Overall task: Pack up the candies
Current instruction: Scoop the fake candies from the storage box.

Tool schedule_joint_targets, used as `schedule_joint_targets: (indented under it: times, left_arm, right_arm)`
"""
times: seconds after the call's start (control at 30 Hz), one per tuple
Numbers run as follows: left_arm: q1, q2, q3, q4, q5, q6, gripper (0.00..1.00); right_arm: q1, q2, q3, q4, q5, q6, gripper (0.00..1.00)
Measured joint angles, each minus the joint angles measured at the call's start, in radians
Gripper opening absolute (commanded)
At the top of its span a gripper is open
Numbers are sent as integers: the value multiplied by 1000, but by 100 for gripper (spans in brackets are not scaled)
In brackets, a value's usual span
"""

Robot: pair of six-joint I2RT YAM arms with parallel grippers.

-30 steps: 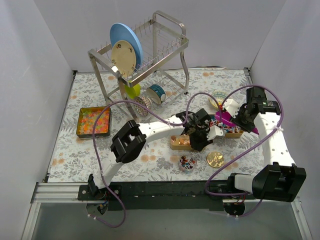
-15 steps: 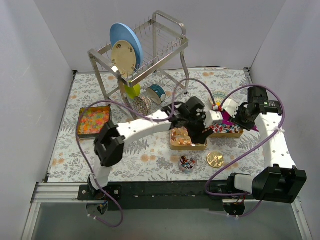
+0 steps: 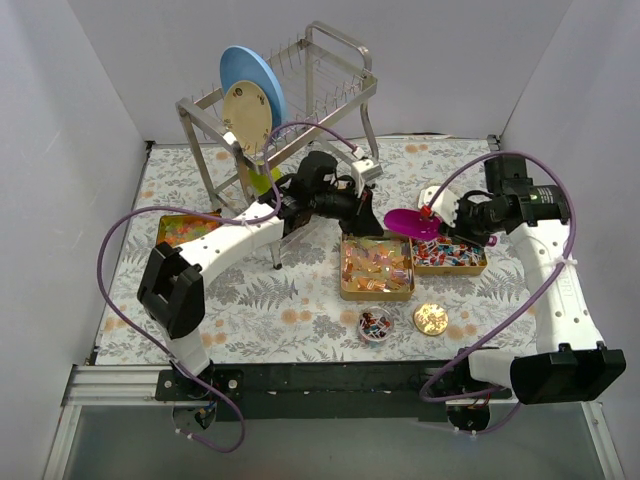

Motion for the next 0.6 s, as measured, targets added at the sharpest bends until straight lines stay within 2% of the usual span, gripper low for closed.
schedule_joint_targets:
  times: [0.13, 0.37, 0.6]
  left_arm:
    - [-17, 48, 0, 35, 55, -67, 0]
    - [-18, 88, 0, 73, 93, -127, 0]
    - [-12, 63, -36, 79, 90, -117, 0]
  right_arm:
    - [104, 14, 32, -6, 18, 31, 1]
    - [208, 50, 50, -9, 57, 93, 1]
    - [236, 57, 53, -6, 81, 116, 1]
